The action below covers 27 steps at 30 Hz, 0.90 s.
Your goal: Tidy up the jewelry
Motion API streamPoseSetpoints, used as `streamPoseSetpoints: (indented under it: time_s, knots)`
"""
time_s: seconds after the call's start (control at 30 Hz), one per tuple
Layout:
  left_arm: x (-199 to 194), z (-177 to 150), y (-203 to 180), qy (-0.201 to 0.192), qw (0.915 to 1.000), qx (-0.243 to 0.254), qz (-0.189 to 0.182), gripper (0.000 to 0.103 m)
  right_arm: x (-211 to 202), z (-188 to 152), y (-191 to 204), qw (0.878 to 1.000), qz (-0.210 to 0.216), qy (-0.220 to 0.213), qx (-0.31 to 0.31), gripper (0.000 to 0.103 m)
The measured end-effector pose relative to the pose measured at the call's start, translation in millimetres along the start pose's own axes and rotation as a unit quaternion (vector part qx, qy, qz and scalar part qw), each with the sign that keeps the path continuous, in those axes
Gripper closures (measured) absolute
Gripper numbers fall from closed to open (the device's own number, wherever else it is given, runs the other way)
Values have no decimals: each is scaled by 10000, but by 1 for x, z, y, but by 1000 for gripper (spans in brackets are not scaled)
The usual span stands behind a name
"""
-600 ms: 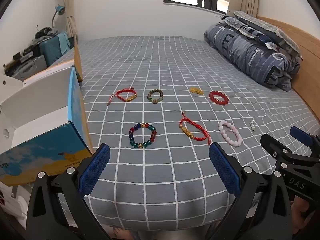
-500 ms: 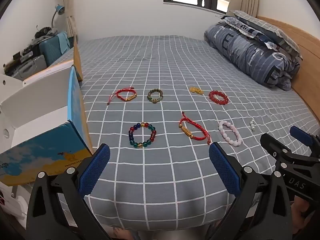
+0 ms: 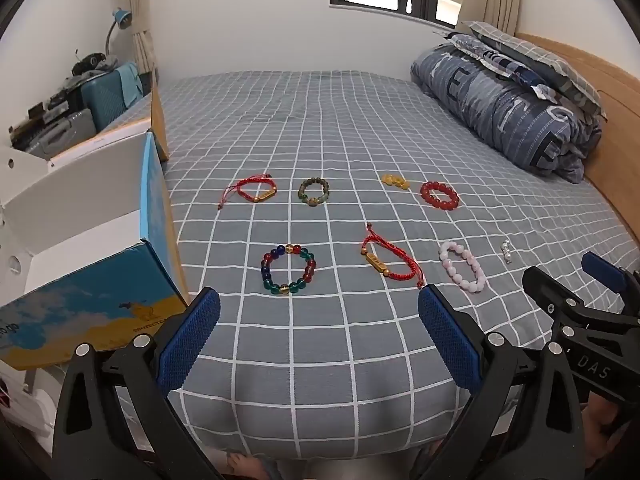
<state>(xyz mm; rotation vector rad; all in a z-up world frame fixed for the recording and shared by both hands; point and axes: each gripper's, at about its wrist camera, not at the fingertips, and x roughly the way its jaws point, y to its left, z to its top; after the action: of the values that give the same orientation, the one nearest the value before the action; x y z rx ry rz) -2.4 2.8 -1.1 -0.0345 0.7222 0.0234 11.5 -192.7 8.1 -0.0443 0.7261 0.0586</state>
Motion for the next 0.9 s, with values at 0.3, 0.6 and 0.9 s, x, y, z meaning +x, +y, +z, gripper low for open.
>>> streamPoseSetpoints:
  time_s: [0.3, 0.6, 0.9]
  knots:
    - [-2, 1, -2, 18, 10000, 35, 57, 6, -1, 0, 0, 10000, -4, -6, -9, 9]
    - [0, 0, -3, 5, 9999, 49, 93, 6, -1, 0, 1, 10000, -2, -18, -13, 9]
    - [-1, 0, -4, -15, 9999, 88, 108, 6, -1, 0, 1, 10000, -5, -22, 0, 9]
